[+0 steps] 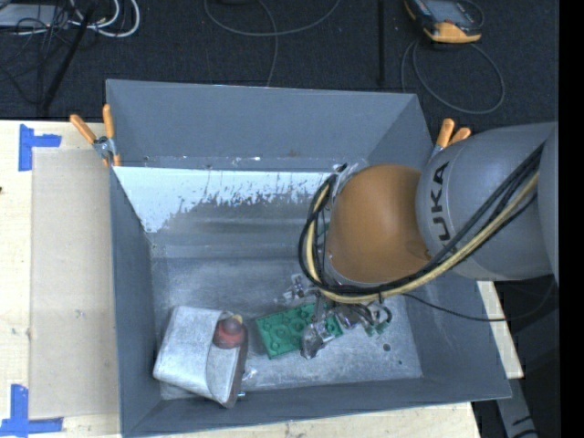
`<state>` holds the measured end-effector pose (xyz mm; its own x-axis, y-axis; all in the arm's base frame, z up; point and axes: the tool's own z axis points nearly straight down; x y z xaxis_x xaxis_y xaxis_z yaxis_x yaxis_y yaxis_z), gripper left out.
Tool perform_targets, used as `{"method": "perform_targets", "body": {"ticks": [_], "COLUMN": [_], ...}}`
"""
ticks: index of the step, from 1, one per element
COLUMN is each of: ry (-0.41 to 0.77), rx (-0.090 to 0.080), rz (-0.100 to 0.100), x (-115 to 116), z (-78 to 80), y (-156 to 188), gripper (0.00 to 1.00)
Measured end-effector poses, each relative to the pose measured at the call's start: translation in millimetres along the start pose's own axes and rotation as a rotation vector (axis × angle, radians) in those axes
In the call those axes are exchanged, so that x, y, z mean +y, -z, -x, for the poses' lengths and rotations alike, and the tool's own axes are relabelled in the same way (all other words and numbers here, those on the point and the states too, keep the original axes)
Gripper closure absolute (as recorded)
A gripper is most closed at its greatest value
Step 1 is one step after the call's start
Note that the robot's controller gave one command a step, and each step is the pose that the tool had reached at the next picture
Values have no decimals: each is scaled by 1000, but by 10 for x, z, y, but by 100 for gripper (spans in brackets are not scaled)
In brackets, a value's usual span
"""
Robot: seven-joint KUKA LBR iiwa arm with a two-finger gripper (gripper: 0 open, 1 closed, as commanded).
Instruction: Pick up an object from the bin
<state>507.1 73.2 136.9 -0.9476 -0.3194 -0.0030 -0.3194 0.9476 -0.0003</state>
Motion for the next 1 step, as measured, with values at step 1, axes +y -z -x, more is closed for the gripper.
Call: {"method": "perform_targets", "body": {"ticks": [1], "ry": [3], "rx": [-2], "rz": [0], "x": [6], "z": [11], "y": [584], "gripper": [100]}}
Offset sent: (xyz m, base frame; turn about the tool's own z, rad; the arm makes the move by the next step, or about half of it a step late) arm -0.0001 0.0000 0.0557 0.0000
